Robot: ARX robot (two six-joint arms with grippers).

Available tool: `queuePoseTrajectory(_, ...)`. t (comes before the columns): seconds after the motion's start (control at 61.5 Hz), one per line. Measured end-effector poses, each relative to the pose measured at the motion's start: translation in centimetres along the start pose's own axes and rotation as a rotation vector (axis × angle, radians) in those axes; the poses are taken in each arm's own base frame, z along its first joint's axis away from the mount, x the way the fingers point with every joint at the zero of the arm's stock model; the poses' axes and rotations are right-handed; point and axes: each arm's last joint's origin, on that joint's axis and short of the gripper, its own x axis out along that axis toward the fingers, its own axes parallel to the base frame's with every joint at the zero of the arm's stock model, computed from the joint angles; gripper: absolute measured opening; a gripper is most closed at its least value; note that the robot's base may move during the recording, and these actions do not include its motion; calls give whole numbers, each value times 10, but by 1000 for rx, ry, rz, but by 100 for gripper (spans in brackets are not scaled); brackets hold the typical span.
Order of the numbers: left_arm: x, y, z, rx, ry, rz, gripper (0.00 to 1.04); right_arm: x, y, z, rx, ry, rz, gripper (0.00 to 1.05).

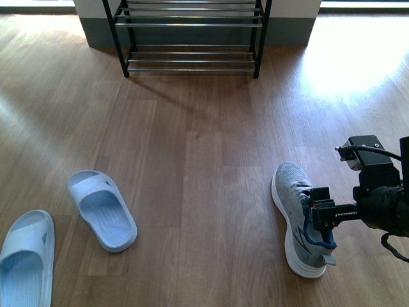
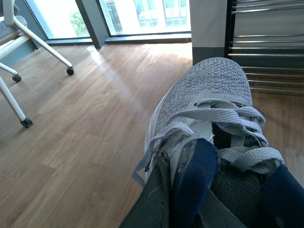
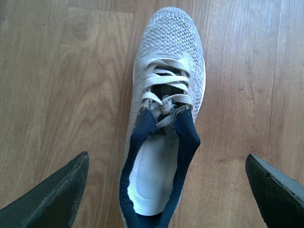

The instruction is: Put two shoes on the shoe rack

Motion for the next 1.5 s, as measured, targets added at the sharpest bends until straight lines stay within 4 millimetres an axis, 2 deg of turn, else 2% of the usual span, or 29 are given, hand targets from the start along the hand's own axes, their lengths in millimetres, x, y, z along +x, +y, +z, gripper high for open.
queuePoseTrajectory(0.276, 0, 0, 0, 0, 0, 0, 2, 34, -18, -8, 37, 30, -41, 96)
queuePoseTrajectory(0.455, 0, 0, 0, 0, 0, 0, 2, 47, -28, -14, 61, 50, -68, 96)
queuePoseTrajectory(0.764, 0, 0, 0, 0, 0, 0, 2, 68, -30, -25, 143, 68, -74, 95)
queuePoseTrajectory(0.845, 0, 0, 0, 0, 0, 0, 2, 74, -32, -25, 155, 47, -93, 80)
queuePoseTrajectory(0.991, 0, 0, 0, 0, 0, 0, 2, 79, -35, -26, 191, 46, -109, 45)
queuePoseTrajectory(1.268, 0, 0, 0, 0, 0, 0, 2, 79, -33, -27, 241, 57, -70, 3)
queuePoseTrajectory(1.398, 0, 0, 0, 0, 0, 0, 2, 72, -30, -27, 263, 54, -64, 1)
queuePoseTrajectory(1.495, 0, 0, 0, 0, 0, 0, 2, 57, -26, -23, 266, 44, -47, 1)
